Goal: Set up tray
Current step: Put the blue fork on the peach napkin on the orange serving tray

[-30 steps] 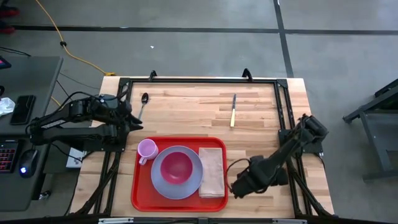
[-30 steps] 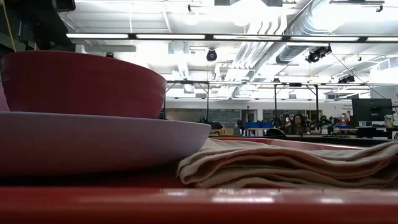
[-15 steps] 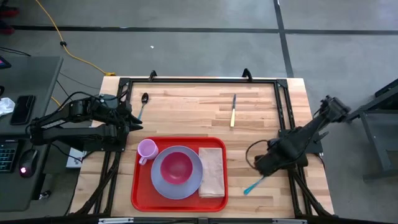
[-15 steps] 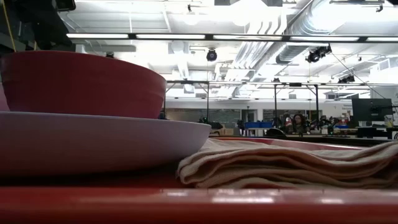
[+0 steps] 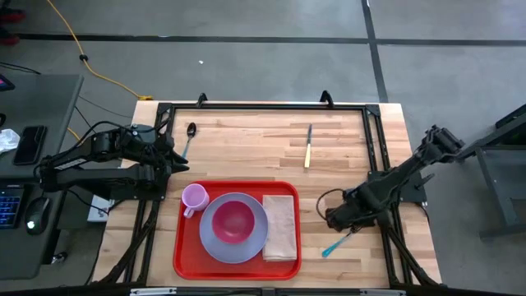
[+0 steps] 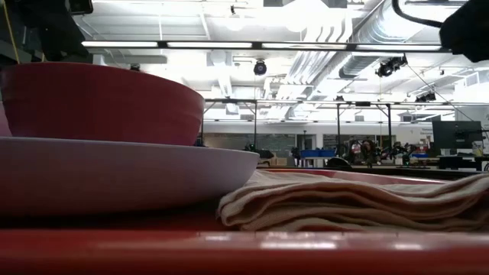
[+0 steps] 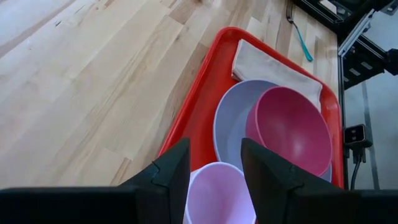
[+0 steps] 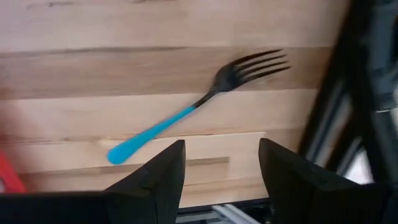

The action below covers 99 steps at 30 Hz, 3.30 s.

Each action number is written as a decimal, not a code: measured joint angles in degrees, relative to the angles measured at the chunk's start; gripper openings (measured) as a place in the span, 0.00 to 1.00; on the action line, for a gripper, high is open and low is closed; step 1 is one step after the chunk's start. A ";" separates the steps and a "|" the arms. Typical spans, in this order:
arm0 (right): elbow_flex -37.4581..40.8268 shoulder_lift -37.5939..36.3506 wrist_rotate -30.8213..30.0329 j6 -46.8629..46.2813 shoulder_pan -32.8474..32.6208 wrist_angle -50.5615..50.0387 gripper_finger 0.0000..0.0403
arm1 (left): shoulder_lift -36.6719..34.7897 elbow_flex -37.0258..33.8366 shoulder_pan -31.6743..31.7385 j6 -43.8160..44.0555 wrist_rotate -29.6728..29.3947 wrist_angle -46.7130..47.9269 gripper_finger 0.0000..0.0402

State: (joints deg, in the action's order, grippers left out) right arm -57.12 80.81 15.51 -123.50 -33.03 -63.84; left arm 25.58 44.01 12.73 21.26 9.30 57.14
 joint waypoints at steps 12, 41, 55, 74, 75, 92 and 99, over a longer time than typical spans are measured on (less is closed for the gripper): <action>-11.20 15.83 4.79 -4.60 -4.71 2.54 0.45 | 0.00 0.00 0.00 -0.04 -0.68 0.04 0.44; -16.13 23.87 3.09 6.60 0.38 8.49 0.45 | 0.00 0.00 0.00 -1.73 -0.76 1.76 0.44; -24.82 23.78 6.03 -4.72 -3.81 -16.70 0.45 | 0.00 0.00 0.00 -1.95 -0.74 1.75 0.44; -45.02 23.76 5.72 -8.86 -7.33 -26.11 0.45 | 0.00 0.00 0.00 -1.94 -0.85 1.73 0.44; -45.72 23.76 6.48 -9.22 -7.40 -26.16 0.45 | 0.00 0.00 0.00 -1.93 -0.85 1.73 0.44; -50.03 23.76 7.92 -11.65 -4.58 -26.21 0.45 | 0.00 0.00 0.00 -1.94 1.22 1.73 0.44; -47.45 23.81 4.42 -9.08 -0.85 -24.16 0.45 | 0.00 0.00 0.00 -1.95 1.73 1.73 0.44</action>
State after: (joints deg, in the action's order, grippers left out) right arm -104.58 104.62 19.92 -132.58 -33.88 -88.00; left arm 25.58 44.01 12.73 19.31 11.03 58.87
